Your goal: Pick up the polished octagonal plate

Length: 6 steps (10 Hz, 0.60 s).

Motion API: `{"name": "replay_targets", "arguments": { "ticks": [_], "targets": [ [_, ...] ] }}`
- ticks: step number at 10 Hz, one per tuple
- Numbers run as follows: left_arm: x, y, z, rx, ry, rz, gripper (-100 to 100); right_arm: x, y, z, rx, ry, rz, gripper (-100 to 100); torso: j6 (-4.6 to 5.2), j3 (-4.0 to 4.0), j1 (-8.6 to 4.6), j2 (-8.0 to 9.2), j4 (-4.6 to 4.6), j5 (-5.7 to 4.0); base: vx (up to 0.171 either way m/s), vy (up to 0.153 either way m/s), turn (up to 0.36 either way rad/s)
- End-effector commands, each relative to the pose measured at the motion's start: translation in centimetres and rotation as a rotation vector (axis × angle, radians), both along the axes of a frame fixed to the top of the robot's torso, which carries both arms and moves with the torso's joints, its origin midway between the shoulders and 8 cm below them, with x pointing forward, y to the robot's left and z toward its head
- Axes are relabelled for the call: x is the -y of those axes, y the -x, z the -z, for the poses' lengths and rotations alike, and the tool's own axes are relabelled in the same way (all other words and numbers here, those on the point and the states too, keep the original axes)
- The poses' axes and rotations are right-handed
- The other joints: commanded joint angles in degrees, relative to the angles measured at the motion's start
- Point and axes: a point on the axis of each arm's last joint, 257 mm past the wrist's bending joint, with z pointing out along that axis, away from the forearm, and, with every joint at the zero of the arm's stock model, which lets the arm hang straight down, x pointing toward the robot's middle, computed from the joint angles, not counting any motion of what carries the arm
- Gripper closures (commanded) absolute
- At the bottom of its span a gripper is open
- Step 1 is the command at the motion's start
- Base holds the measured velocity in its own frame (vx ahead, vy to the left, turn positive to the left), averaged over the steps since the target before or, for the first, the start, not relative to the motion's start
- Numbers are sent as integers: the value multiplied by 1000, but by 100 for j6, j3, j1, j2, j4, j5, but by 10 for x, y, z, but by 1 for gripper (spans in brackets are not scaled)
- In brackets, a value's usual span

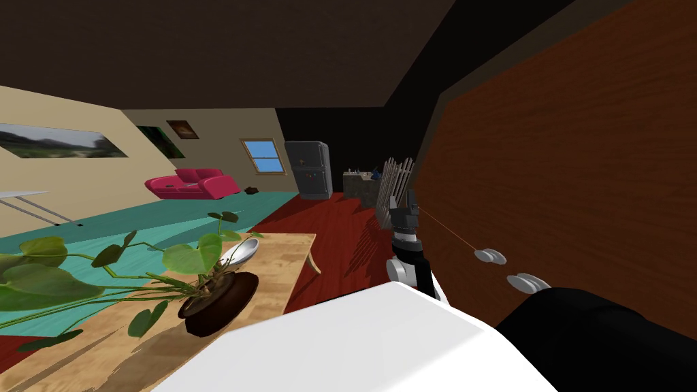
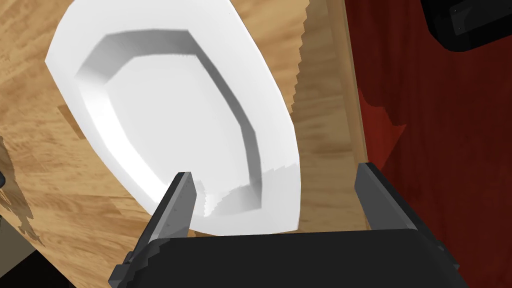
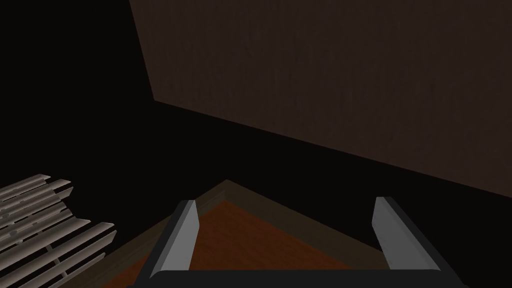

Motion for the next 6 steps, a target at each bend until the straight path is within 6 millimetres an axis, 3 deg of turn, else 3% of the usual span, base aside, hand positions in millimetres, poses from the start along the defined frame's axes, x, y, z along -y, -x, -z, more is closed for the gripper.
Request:
{"name": "replay_targets", "arguments": {
  "ticks": [1,2,3,6],
  "targets": [
    [2,-4,8,0,2,2,-100,0,0,0,0,0,0,0,0,0,0,0,0,0,-11,39,13],
    [2,-2,5,0,2,0,-100,0,0,0,0,0,0,0,5,11,28,8,14,21,-2,9,0],
    [2,-2,5,-1,2,1,100,0,0,0,0,0,0,0,6,16,39,15,17,25,0,0,0],
    [2,-2,5,0,2,-1,100,0,0,0,0,0,0,0,9,16,44,16,16,28,0,-1,5]
  ]
}}
